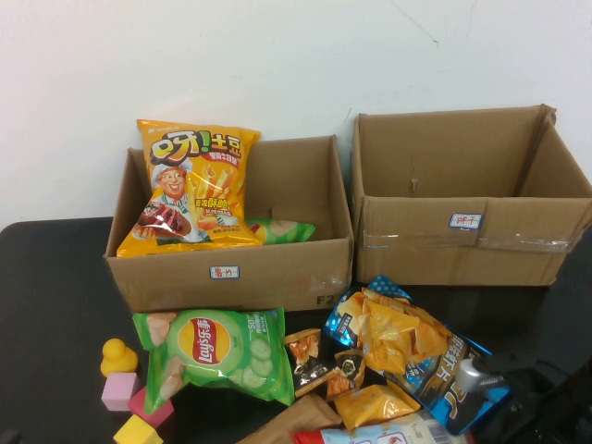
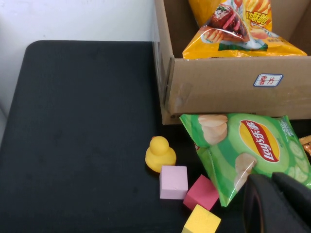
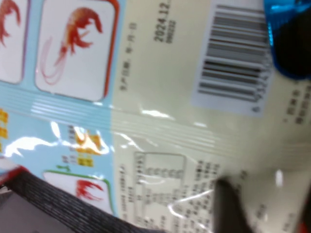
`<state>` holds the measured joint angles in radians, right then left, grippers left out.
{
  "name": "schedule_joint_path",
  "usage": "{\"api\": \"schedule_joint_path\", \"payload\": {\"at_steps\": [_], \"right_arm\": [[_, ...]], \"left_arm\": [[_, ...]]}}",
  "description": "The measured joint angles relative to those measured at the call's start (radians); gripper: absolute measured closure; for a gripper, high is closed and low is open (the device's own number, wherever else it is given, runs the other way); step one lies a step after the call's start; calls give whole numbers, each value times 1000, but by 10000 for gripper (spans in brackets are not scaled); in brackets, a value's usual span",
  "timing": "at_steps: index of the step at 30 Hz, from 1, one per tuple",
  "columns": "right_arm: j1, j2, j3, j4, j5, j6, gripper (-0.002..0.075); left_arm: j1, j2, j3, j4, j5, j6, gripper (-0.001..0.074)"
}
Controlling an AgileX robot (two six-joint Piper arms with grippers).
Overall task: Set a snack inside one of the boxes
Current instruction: Pick up the potato chip
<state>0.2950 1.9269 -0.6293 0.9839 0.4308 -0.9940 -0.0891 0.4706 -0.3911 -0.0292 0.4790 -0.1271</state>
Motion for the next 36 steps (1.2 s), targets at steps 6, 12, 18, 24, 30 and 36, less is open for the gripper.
{"api": "schedule_joint_path", "payload": {"at_steps": [6,12,18,24,30,36], "right_arm": [[0,0,-4,0,-2,0,655],[0,0,-7,-2,4,20,718],[0,-53,-7,-49,55,41,726],[5,-220,-7,-189,99,82,727],[164,-353,-7,-265,87,-10,727],[471,-360,-5,-492,-38,-7,727]], "left_arm": [[0,0,0,-1,0,0,736],[0,0,0,-4,0,-1,736],[0,0,0,-4,0,-1,736],[0,0,0,-4,-2,-1,737],[0,0,0,-4,-4,-1,737],[0,0,0,-4,-5,-1,737]]}}
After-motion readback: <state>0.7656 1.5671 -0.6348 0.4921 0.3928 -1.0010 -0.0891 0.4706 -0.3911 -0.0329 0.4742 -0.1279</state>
